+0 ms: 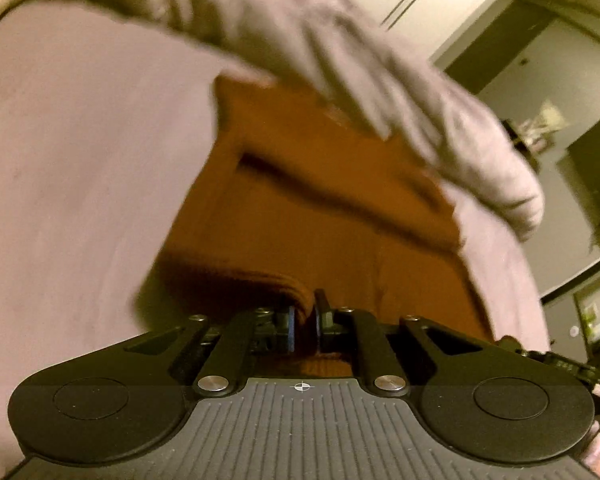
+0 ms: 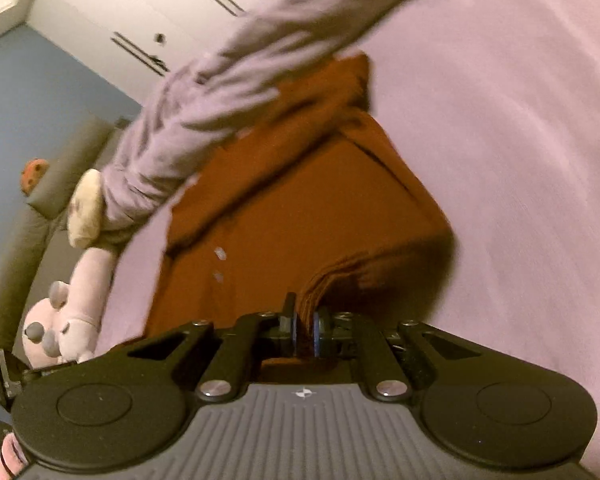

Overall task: Fold small clothes
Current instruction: 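Lift the hem with both tools and fold it over toward the collar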

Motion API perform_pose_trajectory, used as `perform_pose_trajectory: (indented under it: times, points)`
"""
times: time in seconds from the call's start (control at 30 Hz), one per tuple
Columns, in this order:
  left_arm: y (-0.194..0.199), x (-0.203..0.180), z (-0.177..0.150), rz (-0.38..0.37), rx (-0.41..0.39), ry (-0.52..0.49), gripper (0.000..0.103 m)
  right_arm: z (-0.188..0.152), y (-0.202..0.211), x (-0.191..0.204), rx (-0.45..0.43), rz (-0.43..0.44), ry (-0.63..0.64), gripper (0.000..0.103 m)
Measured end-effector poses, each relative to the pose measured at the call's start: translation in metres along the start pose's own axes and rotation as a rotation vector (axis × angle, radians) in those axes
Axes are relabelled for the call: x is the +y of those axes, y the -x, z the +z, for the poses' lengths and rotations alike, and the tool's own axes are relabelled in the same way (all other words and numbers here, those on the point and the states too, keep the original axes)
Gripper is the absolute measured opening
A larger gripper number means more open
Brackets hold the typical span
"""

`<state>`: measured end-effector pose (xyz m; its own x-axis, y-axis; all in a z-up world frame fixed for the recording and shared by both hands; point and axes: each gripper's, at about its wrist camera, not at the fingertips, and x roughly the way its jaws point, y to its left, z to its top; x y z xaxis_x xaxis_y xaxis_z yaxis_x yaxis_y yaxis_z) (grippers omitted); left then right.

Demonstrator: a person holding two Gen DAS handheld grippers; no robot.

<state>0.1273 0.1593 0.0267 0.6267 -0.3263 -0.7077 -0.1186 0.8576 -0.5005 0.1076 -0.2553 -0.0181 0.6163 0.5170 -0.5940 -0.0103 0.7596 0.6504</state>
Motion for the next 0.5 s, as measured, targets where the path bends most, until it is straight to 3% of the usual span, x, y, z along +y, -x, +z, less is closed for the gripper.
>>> perform_pose_trajectory:
  times: [0.13,0.27,0.5]
  points:
    - [-0.037,-0.009,0.062,-0.031,-0.036,-0.013,0.01,0.047,-0.04,0.009,-0.022,0.006,0.024,0.006]
    - [-0.079,-0.017,0.118,-0.026,-0.054,-0.042,0.01,0.096,-0.079,0.016,-0.04,-0.041,0.06,0.005]
    - [-0.125,-0.006,0.176,0.023,-0.098,0.039,0.01,0.167,-0.128,0.012,-0.105,-0.087,0.036,0.005]
